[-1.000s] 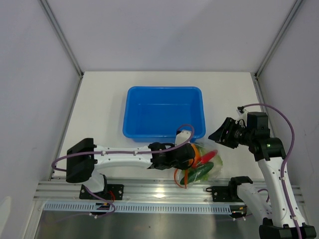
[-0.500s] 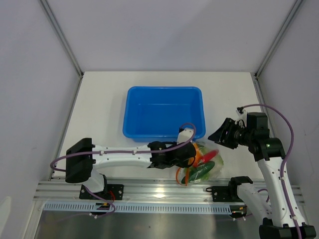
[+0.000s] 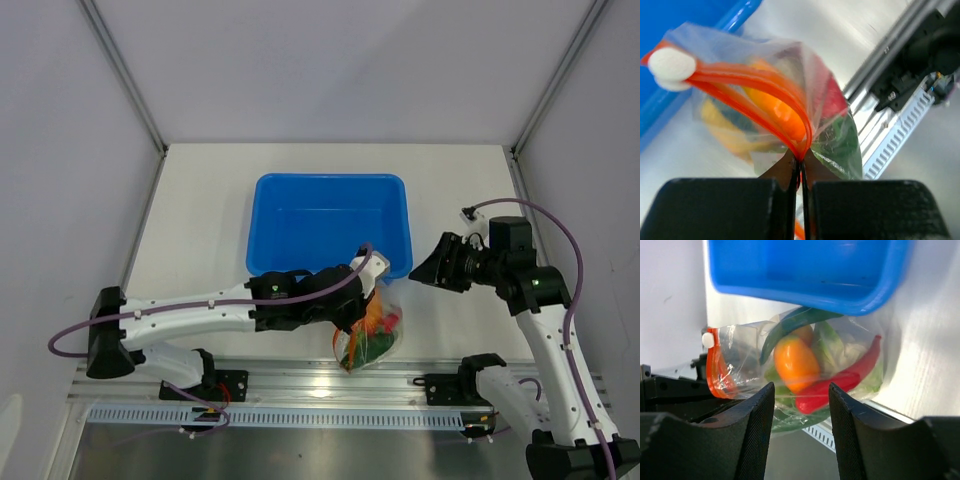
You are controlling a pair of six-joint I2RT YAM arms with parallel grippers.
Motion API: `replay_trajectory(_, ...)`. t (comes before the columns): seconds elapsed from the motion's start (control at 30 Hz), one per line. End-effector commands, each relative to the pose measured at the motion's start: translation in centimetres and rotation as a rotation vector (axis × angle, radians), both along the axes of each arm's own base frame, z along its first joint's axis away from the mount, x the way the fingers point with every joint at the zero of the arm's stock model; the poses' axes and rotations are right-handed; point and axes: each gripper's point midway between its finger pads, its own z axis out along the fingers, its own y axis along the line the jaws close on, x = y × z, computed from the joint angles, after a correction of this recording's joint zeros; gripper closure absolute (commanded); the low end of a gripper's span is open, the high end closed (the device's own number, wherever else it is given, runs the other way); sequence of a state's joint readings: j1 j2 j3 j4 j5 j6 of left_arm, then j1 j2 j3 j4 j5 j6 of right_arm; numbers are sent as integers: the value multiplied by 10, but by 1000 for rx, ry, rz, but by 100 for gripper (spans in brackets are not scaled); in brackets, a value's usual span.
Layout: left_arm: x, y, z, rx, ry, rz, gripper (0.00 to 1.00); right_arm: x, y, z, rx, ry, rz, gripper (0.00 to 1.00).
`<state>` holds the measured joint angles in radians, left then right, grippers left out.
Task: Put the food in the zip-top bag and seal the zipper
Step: Pick up the zipper food storage bag at the center of the board.
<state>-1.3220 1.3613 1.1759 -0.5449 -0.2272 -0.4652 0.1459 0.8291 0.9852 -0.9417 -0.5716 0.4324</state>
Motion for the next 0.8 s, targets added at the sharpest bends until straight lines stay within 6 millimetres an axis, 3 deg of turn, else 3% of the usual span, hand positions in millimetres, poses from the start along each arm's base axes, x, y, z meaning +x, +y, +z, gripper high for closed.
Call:
replay_trajectory(0.0, -7, -5, 55, -97, -121, -230, 99, -1, 17, 31, 61, -124, 131, 51)
replay_trajectory(0.13, -30, 2, 61, -106, -115, -432, 99, -10, 35, 52, 143, -225, 270, 51)
replay_trajectory(0.33, -69, 14, 77, -186, -79, -684, 99, -20, 59, 75, 212, -372, 467, 45)
replay_trajectory(0.47, -78, 21, 84, -232, -71, -728, 99, -15, 71, 85, 236, -426, 550, 43)
replay_trajectory(0.6, -82, 28, 88, -243, -68, -769, 99, -22, 81, 93, 302, -476, 652, 40)
replay_trajectory(0.77, -91, 35, 87, -239, -7, -816, 100, -51, 93, 104, 432, -497, 851, 33)
